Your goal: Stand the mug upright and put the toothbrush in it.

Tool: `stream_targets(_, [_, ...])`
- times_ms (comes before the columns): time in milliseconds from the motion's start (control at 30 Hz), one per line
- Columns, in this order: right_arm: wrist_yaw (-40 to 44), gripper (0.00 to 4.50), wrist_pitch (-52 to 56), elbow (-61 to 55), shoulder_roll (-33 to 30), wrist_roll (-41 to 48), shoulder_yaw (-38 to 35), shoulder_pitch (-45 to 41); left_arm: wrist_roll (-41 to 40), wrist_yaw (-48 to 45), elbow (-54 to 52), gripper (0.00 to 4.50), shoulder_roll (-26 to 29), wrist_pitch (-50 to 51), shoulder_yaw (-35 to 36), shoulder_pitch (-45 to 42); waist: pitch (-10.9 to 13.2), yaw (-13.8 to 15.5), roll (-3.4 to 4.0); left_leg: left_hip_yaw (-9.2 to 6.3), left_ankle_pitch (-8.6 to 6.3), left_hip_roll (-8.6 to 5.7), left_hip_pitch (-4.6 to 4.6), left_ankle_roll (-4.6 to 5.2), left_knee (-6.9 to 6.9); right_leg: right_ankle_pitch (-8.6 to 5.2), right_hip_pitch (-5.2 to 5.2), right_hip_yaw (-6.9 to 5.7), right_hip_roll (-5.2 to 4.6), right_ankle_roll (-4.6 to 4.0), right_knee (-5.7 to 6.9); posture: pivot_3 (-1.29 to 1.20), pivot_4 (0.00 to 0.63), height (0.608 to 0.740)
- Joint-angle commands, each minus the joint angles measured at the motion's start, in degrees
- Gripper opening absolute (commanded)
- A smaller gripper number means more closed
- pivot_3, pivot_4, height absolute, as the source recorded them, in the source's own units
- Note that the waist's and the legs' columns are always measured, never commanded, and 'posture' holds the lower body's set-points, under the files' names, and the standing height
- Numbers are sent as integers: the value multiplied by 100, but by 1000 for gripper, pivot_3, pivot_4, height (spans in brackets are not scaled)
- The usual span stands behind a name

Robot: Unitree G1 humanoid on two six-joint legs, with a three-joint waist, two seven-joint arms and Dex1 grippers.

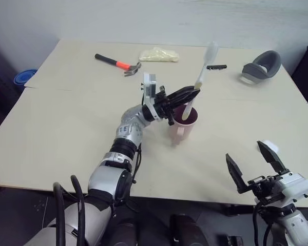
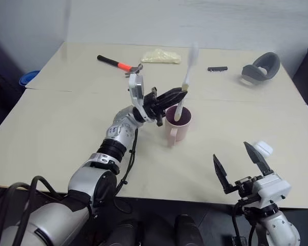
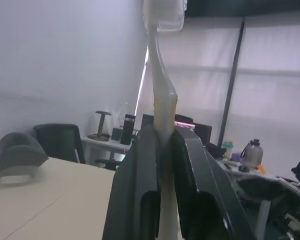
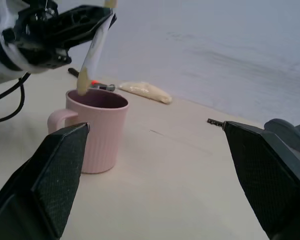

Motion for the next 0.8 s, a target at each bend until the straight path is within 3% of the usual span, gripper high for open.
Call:
stream_targets(33, [-166, 4500, 41, -339, 54, -90, 62, 100, 139, -165, 7, 1612, -16, -369, -21, -13, 0, 3, 0, 0, -1, 0, -2, 1, 0, 0, 0, 0, 0, 0, 0, 0, 150, 740])
stream_targets(233, [-113, 4500, 163, -270, -110, -25, 119, 18, 302, -72, -392, 3437, 439, -529, 1, 418, 0, -7, 1, -2, -4, 5, 0, 7, -1, 0, 0, 0, 4, 0, 1, 0, 150, 740])
stream_targets(333, [2, 4500, 228, -118, -253, 81, 86, -113, 386, -84, -788, 3479, 840, -381, -84, 758, 0, -59, 1, -3, -4, 13, 2, 6, -4, 0, 0, 1, 8, -1, 3, 0, 150, 740])
stream_targets(500, [579, 4500, 377, 347, -773, 453, -27, -376, 450, -135, -2339, 3479, 2126, 474, -172, 1884, -1, -81, 2, 1, -4, 31, 13, 6, -10, 0, 0, 11, 0, -1, 12, 0, 150, 740])
stream_targets(700, [2190, 4500, 769, 1335, -1988, 1241, -295, -862, 644, -109, -4482, 3479, 4081, 1173, 55, 3920, 1, -121, 7, -3, -9, 32, 13, 16, -12, -1, 5, 27, -57, -2, 9, 0, 150, 740])
stream_targets(800, [2959, 4500, 771, 1949, -2409, 1262, -199, -1276, 877, 187, -4948, 3479, 4545, 1015, 286, 4925, -1, -132, 21, -8, -16, 29, 25, 23, -25, -4, 20, 33, -76, -7, -8, 0, 150, 740])
